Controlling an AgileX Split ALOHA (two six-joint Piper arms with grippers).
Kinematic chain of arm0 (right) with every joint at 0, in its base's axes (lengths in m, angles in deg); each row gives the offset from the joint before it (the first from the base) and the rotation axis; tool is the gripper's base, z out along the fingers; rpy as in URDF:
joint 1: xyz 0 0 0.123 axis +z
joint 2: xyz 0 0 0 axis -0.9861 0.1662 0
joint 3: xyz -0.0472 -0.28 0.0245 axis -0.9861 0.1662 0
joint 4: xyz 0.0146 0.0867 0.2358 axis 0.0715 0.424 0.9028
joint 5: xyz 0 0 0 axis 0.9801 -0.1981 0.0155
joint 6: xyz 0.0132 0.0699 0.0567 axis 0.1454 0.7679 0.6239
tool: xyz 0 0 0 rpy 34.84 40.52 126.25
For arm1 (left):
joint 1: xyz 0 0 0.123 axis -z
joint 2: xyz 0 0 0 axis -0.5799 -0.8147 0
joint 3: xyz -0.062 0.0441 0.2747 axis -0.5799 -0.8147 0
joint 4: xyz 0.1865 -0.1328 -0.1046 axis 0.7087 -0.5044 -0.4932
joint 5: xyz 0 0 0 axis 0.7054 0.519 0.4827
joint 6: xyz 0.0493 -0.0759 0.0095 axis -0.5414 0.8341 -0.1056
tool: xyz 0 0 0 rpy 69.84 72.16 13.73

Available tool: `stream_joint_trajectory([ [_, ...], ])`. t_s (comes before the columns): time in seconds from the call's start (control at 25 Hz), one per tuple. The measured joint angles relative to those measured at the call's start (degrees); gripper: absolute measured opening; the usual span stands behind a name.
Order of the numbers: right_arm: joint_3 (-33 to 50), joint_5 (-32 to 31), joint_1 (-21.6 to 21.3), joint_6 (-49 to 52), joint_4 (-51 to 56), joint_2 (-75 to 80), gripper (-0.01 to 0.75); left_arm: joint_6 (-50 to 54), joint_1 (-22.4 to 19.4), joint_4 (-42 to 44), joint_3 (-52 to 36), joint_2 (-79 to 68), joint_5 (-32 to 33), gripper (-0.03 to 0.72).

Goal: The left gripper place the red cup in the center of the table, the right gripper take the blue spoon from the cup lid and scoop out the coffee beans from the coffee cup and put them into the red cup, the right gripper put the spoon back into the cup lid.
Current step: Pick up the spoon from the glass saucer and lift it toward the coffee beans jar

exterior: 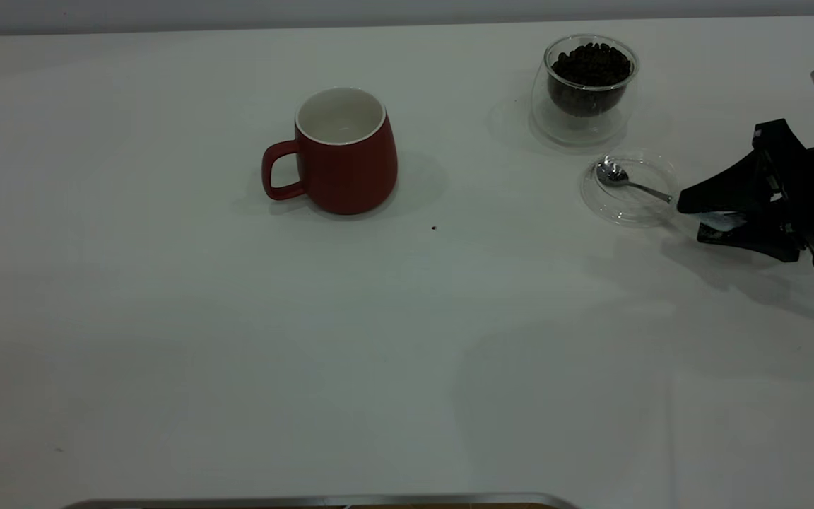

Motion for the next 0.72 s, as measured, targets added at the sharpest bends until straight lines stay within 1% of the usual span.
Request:
stream_joint_trajectory([
  [0.08,0.0,0.0,0.0,0.0,-0.4,0.0,0.351,0.0,0.0,0.0,0.0,0.0,0.0,0.518],
  [0.24,0.0,0.0,0.0,-0.3,-1.2,0.1,0.272,0.0,0.0,0.0,0.0,0.0,0.0,0.518],
  [0.56,0.0,0.0,0.0,-1.4,-1.7,0.1,0.207,0.0,0.0,0.0,0.0,0.0,0.0,0.518],
  [0.72,0.0,0.0,0.0,-1.4,-2.3,0.3,0.155,0.0,0.0,0.0,0.0,0.0,0.0,0.518],
])
